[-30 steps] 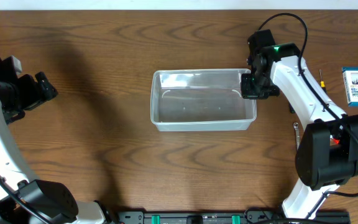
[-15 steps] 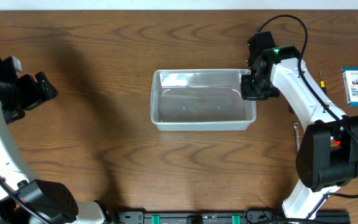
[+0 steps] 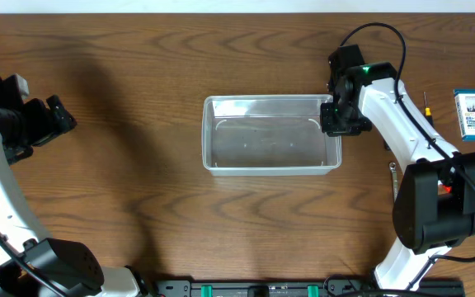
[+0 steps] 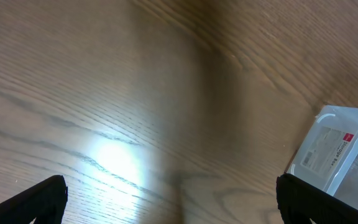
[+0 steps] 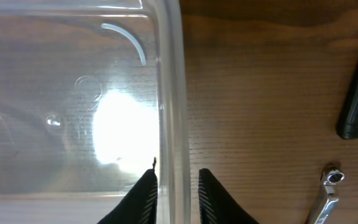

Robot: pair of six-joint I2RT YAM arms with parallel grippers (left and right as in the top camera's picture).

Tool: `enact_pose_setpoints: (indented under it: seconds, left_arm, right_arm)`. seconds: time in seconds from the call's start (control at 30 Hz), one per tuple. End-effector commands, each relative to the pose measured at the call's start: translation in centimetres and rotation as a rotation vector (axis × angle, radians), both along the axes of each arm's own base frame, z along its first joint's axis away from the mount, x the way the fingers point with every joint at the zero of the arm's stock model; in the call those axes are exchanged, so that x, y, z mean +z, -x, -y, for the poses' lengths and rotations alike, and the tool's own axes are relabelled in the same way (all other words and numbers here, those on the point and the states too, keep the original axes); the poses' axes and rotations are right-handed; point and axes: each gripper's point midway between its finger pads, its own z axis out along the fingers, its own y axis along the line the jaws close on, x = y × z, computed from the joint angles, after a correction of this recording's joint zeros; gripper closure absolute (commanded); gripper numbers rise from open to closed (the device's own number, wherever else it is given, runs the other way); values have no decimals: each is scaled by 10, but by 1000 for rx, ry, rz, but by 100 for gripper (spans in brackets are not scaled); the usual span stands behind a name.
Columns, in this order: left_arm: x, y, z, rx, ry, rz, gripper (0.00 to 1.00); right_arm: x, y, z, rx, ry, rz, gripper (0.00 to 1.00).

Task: Pack container
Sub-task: 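Open the right gripper and release the container wall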

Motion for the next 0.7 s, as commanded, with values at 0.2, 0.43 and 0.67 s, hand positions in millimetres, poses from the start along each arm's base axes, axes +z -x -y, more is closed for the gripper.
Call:
enact_pose_setpoints:
  seconds: [0.2, 0.43, 0.67]
  left_arm:
    - [0, 0, 1, -12, 5, 2, 2]
    - [0, 0, 0, -12, 4, 5, 2]
    - [0, -1, 0, -12, 2, 8, 2]
  right_arm:
    - [0, 5, 2, 5, 19, -13, 78]
    - [4, 0, 1, 5, 14, 7, 77]
    - [35, -18, -7, 20, -32, 98, 62]
